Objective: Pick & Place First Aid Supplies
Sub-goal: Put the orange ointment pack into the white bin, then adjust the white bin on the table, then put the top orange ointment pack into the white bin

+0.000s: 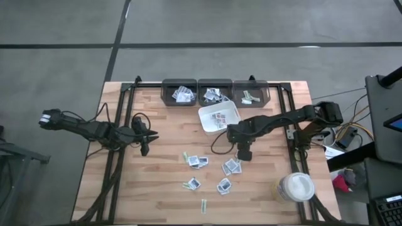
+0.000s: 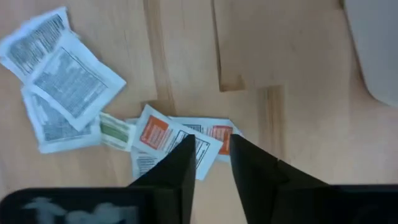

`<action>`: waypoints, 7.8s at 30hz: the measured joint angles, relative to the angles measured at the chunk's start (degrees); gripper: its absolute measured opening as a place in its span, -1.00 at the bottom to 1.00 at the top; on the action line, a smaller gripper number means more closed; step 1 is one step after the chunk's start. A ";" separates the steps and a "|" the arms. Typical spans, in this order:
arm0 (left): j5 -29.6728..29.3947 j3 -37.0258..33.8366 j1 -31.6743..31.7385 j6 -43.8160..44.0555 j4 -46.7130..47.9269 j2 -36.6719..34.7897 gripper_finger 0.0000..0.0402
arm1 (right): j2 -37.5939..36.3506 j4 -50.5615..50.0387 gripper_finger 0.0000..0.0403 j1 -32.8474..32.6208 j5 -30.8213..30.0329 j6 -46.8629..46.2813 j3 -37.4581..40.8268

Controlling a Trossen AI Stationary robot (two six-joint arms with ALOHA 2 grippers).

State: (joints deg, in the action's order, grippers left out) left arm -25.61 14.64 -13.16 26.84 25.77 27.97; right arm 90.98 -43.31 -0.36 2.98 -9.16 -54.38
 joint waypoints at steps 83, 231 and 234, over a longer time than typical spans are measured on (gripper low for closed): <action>-1.89 0.00 0.02 -2.94 -0.25 0.39 -0.53 | 19.68 -14.70 -0.96 8.41 -21.14 -40.23 -35.60; -2.97 0.00 0.00 -4.12 -0.87 0.44 -0.53 | 4.74 -11.60 -0.38 -1.36 -2.76 -16.56 -2.53; -2.99 0.00 0.00 -4.12 -0.88 0.42 -0.53 | 4.74 -11.30 -0.40 -1.33 -3.17 -16.58 -2.20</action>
State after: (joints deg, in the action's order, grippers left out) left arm -28.60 14.63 -13.17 22.72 24.88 28.38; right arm 95.72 -54.61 -1.69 -0.19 -25.74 -56.58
